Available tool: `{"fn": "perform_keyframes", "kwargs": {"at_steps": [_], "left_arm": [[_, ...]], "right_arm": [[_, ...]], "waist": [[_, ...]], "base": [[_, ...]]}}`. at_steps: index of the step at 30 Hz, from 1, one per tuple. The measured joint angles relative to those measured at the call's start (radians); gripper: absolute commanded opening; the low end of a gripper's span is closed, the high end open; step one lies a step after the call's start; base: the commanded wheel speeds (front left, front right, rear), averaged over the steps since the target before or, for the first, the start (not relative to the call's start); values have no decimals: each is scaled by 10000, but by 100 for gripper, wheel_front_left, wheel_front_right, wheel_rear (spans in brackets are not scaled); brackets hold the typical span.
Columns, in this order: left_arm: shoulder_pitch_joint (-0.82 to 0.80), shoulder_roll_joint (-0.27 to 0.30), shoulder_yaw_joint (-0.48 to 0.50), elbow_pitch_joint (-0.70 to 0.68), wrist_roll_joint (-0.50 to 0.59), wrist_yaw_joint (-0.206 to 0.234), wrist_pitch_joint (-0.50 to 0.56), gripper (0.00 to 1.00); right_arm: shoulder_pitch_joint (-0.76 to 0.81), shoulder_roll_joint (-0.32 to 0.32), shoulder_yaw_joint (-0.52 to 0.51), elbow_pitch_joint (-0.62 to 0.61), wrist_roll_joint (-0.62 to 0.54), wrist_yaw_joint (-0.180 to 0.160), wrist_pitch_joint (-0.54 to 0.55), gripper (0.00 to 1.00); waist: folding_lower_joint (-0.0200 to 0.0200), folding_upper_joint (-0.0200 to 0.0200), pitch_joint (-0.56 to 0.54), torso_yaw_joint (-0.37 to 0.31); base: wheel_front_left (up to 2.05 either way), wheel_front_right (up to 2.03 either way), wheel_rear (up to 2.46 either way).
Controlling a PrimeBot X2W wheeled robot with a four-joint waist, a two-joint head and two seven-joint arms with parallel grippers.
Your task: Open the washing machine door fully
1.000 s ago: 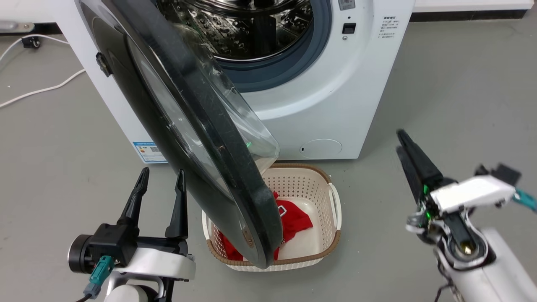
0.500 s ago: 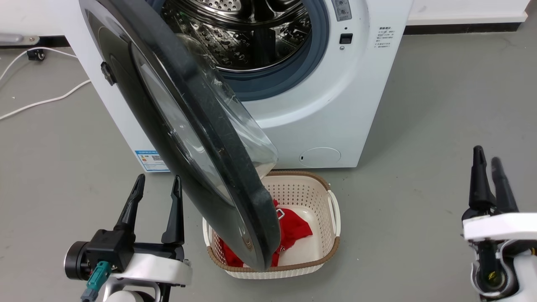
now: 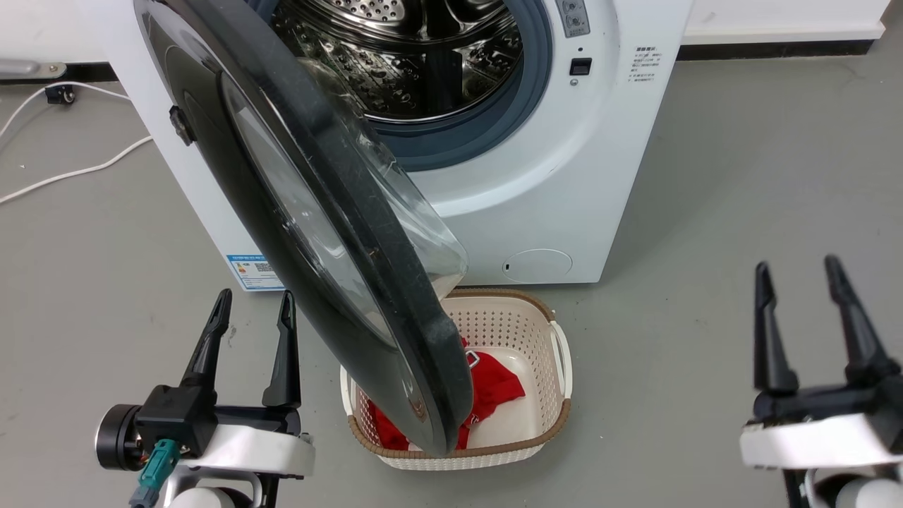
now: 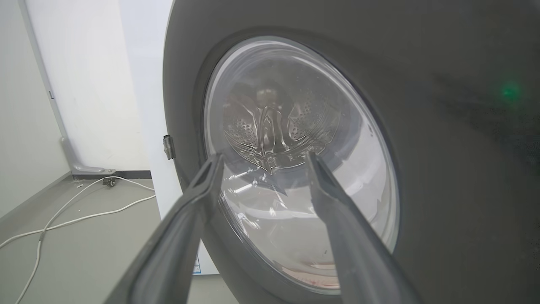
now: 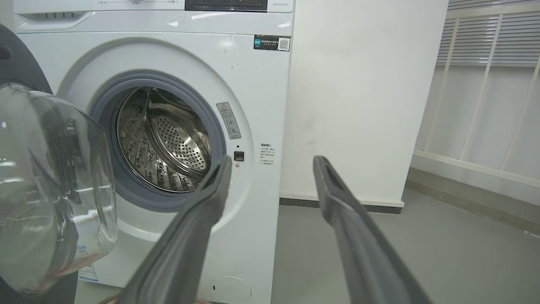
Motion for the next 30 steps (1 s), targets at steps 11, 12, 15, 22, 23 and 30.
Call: {"fn": "perform_keyframes", "kwargs": {"at_steps": [11, 12, 15, 22, 23, 30], "left_arm": [[4, 0, 58, -52, 169, -54, -2, 100], [10, 0, 59, -46, 169, -54, 0, 100], [27, 0, 54, -33, 167, -58, -2, 100], [31, 0, 52, -21, 167, -79, 0, 100], [32, 0, 50, -17, 167, -79, 0, 100], [33, 0, -13, 29, 90, -84, -2, 0]], "right_arm": [[819, 19, 397, 744, 403, 0, 42, 100], [810, 19, 405, 777, 464, 0, 40, 100], [789, 19, 391, 817, 485, 0, 31, 100], [699, 19, 370, 861, 554, 0, 12, 100], [698, 19, 366, 859, 560, 0, 12, 100], [695, 19, 368, 811, 556, 0, 12, 100]], "waist": [[0, 0, -62, -23], [0, 0, -69, -28], [0, 0, -75, -35], [0, 0, -31, -58], [0, 0, -31, -59], [0, 0, -26, -60]], "base": [[0, 0, 0], [0, 0, 0], [0, 0, 0], [0, 0, 0], [0, 0, 0], [0, 0, 0]]}}
